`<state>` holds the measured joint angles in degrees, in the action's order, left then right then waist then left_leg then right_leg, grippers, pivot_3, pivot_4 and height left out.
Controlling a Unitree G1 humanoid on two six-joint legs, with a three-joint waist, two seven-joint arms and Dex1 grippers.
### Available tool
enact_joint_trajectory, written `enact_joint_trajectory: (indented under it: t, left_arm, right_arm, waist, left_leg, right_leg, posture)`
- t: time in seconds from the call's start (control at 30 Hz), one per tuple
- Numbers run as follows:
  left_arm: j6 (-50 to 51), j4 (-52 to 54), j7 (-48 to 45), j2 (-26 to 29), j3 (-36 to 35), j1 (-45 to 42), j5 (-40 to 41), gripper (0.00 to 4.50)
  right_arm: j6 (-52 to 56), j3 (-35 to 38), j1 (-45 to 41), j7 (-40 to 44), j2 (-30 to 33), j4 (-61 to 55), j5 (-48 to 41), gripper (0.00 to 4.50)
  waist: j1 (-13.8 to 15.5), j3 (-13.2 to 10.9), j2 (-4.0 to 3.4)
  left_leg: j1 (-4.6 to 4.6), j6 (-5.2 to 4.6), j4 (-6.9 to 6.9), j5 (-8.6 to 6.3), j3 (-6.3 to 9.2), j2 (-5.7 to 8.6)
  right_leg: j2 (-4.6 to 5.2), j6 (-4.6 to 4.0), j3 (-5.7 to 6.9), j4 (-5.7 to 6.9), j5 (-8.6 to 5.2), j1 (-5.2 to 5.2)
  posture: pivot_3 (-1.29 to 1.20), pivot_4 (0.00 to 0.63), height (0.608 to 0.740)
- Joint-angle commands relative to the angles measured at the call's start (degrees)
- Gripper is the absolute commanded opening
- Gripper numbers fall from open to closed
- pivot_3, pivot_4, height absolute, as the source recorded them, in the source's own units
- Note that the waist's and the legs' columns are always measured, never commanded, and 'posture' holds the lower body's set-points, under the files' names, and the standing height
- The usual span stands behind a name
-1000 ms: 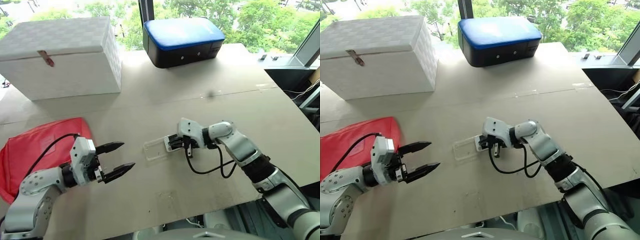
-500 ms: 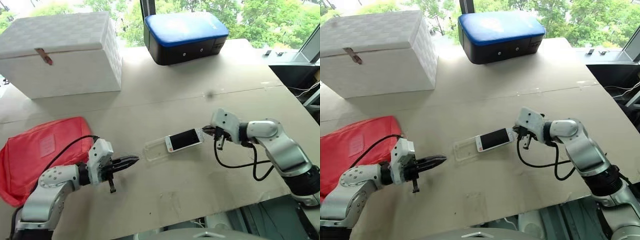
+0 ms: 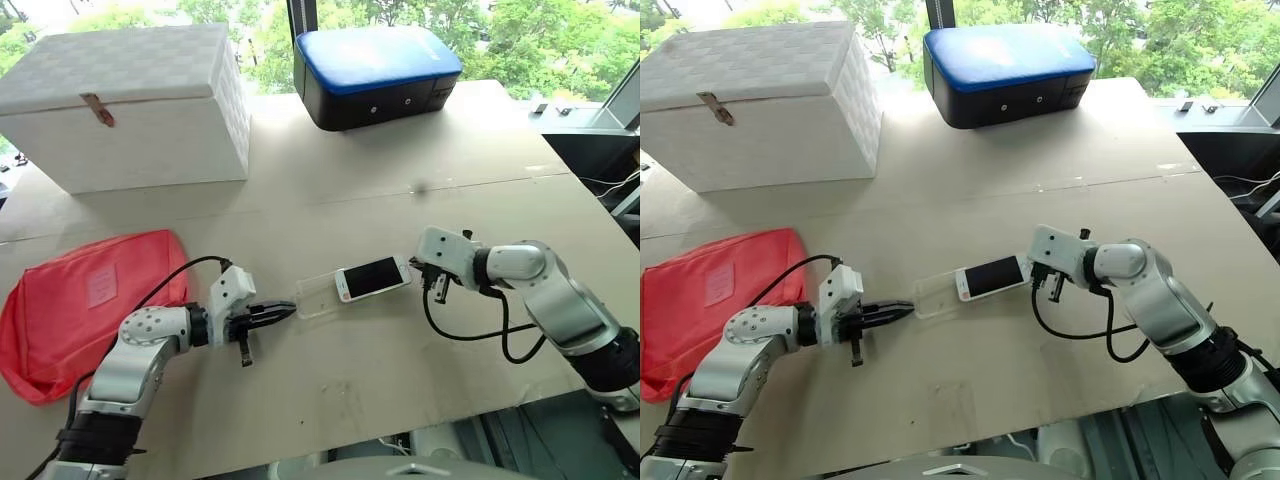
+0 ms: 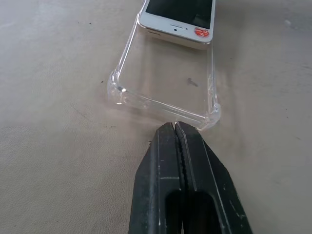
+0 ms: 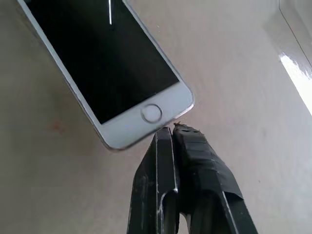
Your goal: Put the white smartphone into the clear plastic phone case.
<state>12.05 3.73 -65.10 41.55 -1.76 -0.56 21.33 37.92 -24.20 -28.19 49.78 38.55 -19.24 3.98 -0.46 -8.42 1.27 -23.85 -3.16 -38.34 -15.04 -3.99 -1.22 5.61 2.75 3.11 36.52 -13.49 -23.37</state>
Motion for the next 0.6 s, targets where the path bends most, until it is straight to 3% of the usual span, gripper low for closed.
enact_joint_trajectory:
  t: [0.03, 0.6]
  left_arm:
    - [-0.7, -0.3, 0.5, -0.5, 0.9, 0.4, -1.0, 0.02]
    - [-2.1, -0.7, 0.8, -1.5, 1.1, 0.9, -1.0, 0.02]
  right_arm:
    - [-1.8, -1.8, -2.0, 0.6, -1.6, -1.0, 0.7, 0.0]
    - [-6.3, -5.5, -5.0, 2.7, -6.7, 3.6, 2.0, 0.0]
  waist:
    - [0.0, 0.0, -0.01]
    - [0.2, 0.0, 0.03]
  left_leg:
    - [0.0, 0.0, 0.0, 0.0, 0.0, 0.0]
    - [0.09, 0.02, -0.1, 0.01, 0.03, 0.0]
  right_leg:
    - [-0.01, 0.0, 0.0, 0.0, 0.0, 0.0]
    - [-0.07, 0.03, 0.03, 0.11, 0.01, 0.09]
  posture:
    - [0.0, 0.15, 0.734]
    - [0.0, 0.15, 0.734]
